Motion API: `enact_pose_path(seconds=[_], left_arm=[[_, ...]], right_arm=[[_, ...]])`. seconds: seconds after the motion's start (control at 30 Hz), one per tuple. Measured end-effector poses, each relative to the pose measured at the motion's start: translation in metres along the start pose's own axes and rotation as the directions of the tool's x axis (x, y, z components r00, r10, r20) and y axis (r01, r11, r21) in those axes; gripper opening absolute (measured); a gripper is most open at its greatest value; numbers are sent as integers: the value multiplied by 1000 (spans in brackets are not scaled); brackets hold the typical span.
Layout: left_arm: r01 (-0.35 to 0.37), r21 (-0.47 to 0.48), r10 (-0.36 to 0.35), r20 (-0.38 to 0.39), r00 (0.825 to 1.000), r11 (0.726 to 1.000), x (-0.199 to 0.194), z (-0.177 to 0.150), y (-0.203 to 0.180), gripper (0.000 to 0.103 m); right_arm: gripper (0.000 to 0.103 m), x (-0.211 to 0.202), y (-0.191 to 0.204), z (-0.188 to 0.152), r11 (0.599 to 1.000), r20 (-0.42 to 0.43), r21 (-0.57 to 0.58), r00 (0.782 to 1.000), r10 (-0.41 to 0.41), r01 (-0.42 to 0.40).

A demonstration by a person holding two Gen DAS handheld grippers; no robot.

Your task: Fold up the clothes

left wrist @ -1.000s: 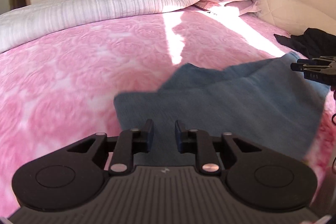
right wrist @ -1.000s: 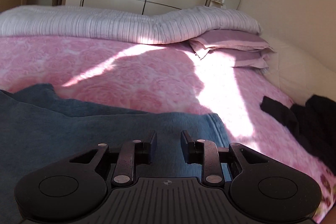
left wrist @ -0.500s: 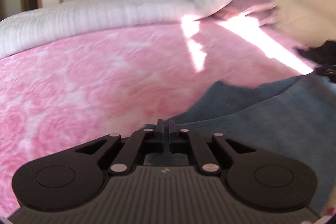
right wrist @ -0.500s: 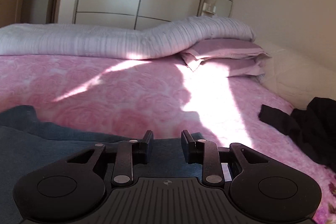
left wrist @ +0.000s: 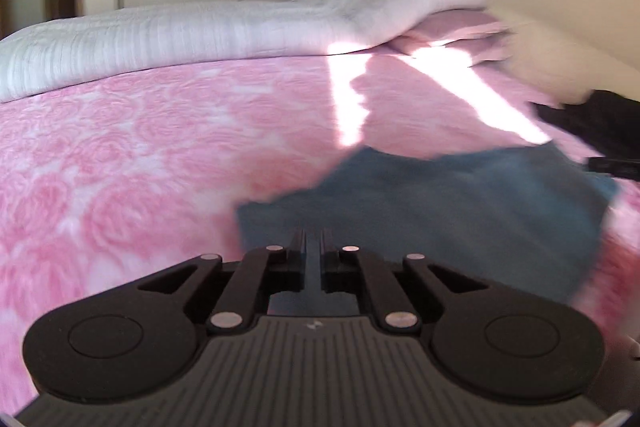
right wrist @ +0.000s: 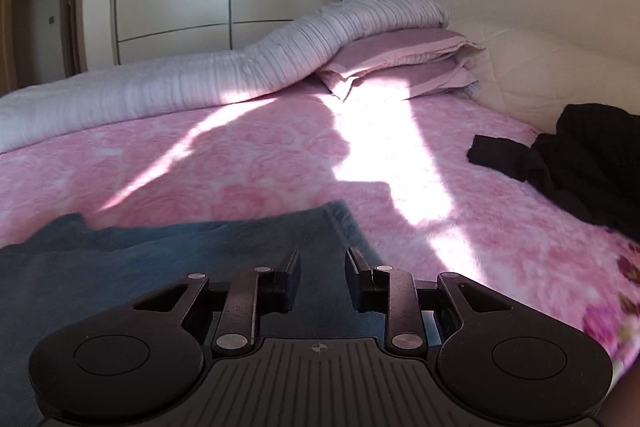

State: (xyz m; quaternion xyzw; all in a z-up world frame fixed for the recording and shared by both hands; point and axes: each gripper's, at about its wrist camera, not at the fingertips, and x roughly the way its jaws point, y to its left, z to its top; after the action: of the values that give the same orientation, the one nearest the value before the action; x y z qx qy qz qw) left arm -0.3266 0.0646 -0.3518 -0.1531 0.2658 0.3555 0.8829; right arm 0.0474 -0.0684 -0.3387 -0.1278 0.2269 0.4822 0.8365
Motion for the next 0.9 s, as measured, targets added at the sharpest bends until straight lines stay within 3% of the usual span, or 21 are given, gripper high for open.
enact_pose_path(seconds=[0.1, 0.13, 0.17, 0.23, 0.33, 0.43, 0.5, 0.6, 0.73, 0.9], left_arm=[[-1, 7, 1, -76, 997, 1000, -5, -37, -15, 5], [-5, 3, 5, -81, 997, 1000, -5, -50, -18, 5], [-15, -15, 15, -56, 998, 1000, -3, -59, -18, 6], [-51, -53, 47, -71, 996, 997, -4, -53, -20, 7], [-117, -85, 106, -131, 986, 989, -10, -37, -30, 7], [-145, -89, 131, -145, 981, 985, -33, -35, -44, 12], [-146, -93, 130, -155, 979, 985, -48, -39, -53, 19], [-127, -114, 105, -184, 977, 985, -64, -53, -61, 20], [-139, -120, 116, -185, 976, 983, -84, -63, -71, 22], [-160, -119, 141, -153, 978, 980, -107, -66, -79, 27]], right_arm=[[28, -14, 13, -29, 997, -37, -67, 999, -29, 26], [28, -8, 16, -40, 995, -79, -88, 996, -42, 35], [28, -3, 21, -51, 992, -62, -117, 997, -55, 48], [29, 0, 35, -58, 978, -36, -188, 995, -97, 89], [29, -7, 49, -42, 971, -115, -204, 982, -153, 127], [31, -43, 55, -37, 993, -154, -97, 985, -77, 63], [46, -64, 59, -47, 1000, -211, -10, 977, -6, 4], [49, -89, 75, -68, 999, -252, 32, 967, 43, -36], [49, -119, 102, -81, 999, -266, -15, 963, 41, -47], [49, -150, 124, -81, 995, -226, -81, 974, 32, -51]])
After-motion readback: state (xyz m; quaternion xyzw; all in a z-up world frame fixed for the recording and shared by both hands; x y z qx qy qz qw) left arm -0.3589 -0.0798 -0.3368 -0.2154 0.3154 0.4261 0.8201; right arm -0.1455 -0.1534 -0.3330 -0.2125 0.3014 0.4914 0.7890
